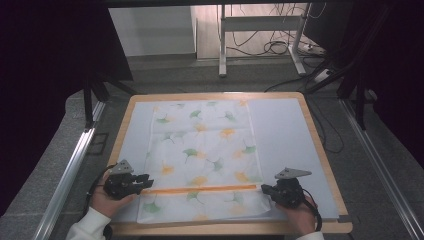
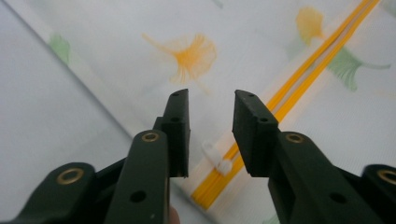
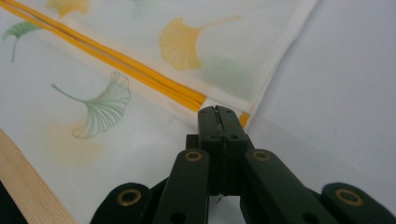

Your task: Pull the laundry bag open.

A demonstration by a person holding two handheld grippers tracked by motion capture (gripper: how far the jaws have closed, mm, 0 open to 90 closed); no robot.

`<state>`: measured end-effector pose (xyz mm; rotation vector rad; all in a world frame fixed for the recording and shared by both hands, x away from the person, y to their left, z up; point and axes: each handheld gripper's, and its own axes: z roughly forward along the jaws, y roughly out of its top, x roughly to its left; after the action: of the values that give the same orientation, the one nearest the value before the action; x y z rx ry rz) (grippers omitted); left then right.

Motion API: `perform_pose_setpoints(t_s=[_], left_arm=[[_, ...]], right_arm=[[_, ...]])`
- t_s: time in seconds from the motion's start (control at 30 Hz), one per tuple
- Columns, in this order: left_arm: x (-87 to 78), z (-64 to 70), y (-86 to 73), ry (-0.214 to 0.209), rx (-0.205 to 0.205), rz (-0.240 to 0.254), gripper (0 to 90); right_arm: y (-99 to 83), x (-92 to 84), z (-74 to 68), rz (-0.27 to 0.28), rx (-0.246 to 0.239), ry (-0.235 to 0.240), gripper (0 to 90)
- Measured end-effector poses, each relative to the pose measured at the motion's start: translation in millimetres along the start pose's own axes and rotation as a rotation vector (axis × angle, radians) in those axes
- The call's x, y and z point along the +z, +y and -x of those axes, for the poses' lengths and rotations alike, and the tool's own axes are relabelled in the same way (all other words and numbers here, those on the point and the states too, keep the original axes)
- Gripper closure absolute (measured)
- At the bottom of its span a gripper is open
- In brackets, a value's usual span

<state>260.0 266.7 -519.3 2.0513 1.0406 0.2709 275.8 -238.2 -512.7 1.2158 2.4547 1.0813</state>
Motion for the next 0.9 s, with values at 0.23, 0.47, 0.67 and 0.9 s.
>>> perform_pose_setpoints(t_s=[0.23,0.47,0.67,0.9], left_arm=[[3.6,6.6,10.3,0.065,0.045,0.042,59.3],[14.1,-8.1,21.8,0.113,0.018,0.075,53.2],[19.2,-15.6,24.9,0.14,0.021,0.072,50.6],[12.4,-17.0,21.0,0.155,0.021,0.079,47.9]], right_arm=[[8.9,-1.4,2.1,0.054,-0.031,0.022,82.8],[23.9,3.5,21.3,0.105,-0.015,-0.039,56.9],[27.1,2.6,43.9,0.116,0.029,-0.084,48.5],[19.0,-6.1,53.5,0.144,0.058,-0.105,46.3]])
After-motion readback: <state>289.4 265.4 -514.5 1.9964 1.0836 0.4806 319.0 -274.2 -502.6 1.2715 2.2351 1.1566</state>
